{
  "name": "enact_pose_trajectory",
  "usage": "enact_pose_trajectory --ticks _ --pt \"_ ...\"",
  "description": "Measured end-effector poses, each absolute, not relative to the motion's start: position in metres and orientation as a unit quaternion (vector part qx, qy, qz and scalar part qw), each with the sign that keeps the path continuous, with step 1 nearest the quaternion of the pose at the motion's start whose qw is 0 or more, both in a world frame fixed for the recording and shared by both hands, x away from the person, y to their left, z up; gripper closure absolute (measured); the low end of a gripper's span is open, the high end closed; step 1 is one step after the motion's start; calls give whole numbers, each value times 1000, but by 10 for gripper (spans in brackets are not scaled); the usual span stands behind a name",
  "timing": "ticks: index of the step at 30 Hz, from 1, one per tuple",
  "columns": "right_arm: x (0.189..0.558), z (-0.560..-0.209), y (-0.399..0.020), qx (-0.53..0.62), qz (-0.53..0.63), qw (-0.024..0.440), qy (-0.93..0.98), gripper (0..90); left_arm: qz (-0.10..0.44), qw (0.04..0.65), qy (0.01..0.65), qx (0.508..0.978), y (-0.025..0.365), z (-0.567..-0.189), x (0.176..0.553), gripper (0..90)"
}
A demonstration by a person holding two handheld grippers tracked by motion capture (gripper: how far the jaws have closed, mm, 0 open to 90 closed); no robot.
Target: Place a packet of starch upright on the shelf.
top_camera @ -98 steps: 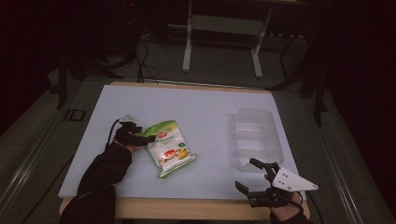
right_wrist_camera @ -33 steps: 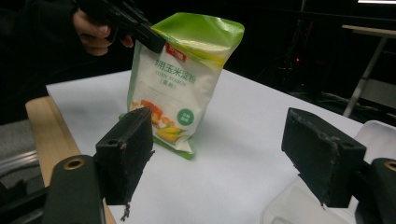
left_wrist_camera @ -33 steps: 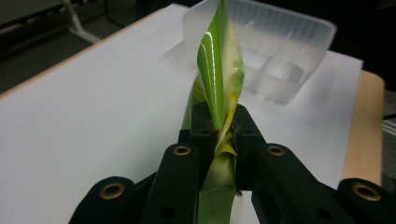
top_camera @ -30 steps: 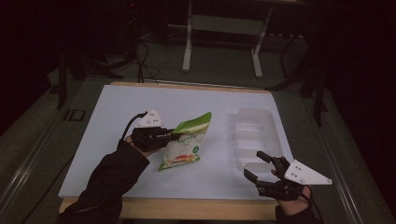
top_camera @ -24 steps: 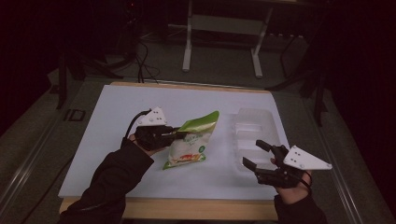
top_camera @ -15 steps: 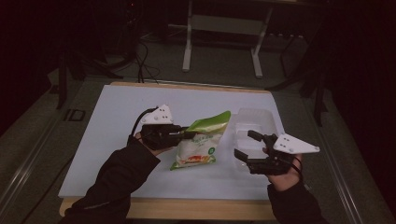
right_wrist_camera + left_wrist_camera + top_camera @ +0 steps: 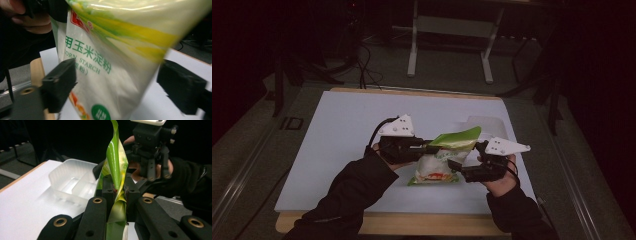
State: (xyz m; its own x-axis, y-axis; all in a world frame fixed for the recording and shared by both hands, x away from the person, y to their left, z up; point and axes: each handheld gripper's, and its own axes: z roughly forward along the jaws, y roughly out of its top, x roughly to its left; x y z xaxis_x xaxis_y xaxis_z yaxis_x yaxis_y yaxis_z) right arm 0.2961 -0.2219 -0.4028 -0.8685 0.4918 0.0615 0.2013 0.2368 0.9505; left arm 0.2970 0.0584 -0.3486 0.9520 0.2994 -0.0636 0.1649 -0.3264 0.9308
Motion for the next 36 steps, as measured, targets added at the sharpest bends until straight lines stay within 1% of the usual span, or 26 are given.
enact_pose_trajectory --ticks 1,2,3,4,5,6,7,9,10,11,12,13,14,19,21,22,24,25,26,27,28,33,34,35,36 --pt "296 -403 -222 216 577 120 778 313 62 564 143 811 56 -348 296 836" --pt "295 -402 -221 210 576 117 781 357 60 563 142 812 54 -348 296 836" --pt "295 -401 -221 199 571 115 788 433 60 558 139 816 52 -348 296 836" --pt "294 -400 -220 185 564 118 796 525 61 560 140 814 50 -349 296 836" --pt "293 -399 -220 173 558 118 803 665 59 559 140 815 49 -349 296 836" --pt "292 -398 -220 169 554 111 808 716 58 557 141 817 48 -349 296 836" --pt "293 -397 -219 170 547 107 813 740 60 555 142 817 47 -350 296 836" --pt "293 -396 -218 170 537 106 819 753 55 558 146 815 48 -351 297 835" --pt "297 -395 -220 182 547 82 813 766 57 561 148 812 49 -351 298 835" --pt "297 -395 -220 182 547 82 813 766 55 565 151 809 50 -351 298 835" --pt "299 -394 -223 188 558 66 806 775 54 566 151 809 50 -351 298 834" --pt "299 -394 -223 188 558 66 806 775 57 565 152 809 51 -351 299 834" --pt "299 -392 -223 193 556 59 806 803 57 564 153 809 51 -350 299 833" --pt "297 -387 -220 201 547 69 809 821 53 571 155 805 53 -351 303 822" --pt "297 -384 -220 204 547 67 809 822 52 574 153 803 54 -351 305 806" --pt "297 -383 -220 202 544 67 811 823 57 576 155 800 55 -350 305 784" --pt "297 -381 -221 203 544 68 811 828 58 589 159 790 59 -349 307 688" --pt "298 -379 -222 204 543 75 811 832 59 595 162 785 61 -347 308 555" --pt "298 -379 -222 204 543 75 811 832 59 598 162 783 63 -346 308 555" --pt "299 -377 -225 209 544 81 809 832 63 596 162 784 64 -345 308 443" --pt "299 -377 -225 209 544 81 809 832 69 595 164 784 66 -345 308 443" --pt "303 -366 -236 219 556 94 797 833 57 608 179 771 72 -348 307 267" --pt "303 -363 -238 219 559 97 794 833 51 608 179 772 73 -349 308 223" --pt "304 -360 -240 220 560 100 793 833 52 606 181 773 75 -351 307 158" --pt "305 -357 -243 222 562 104 790 833 54 603 184 774 76 -353 307 148"
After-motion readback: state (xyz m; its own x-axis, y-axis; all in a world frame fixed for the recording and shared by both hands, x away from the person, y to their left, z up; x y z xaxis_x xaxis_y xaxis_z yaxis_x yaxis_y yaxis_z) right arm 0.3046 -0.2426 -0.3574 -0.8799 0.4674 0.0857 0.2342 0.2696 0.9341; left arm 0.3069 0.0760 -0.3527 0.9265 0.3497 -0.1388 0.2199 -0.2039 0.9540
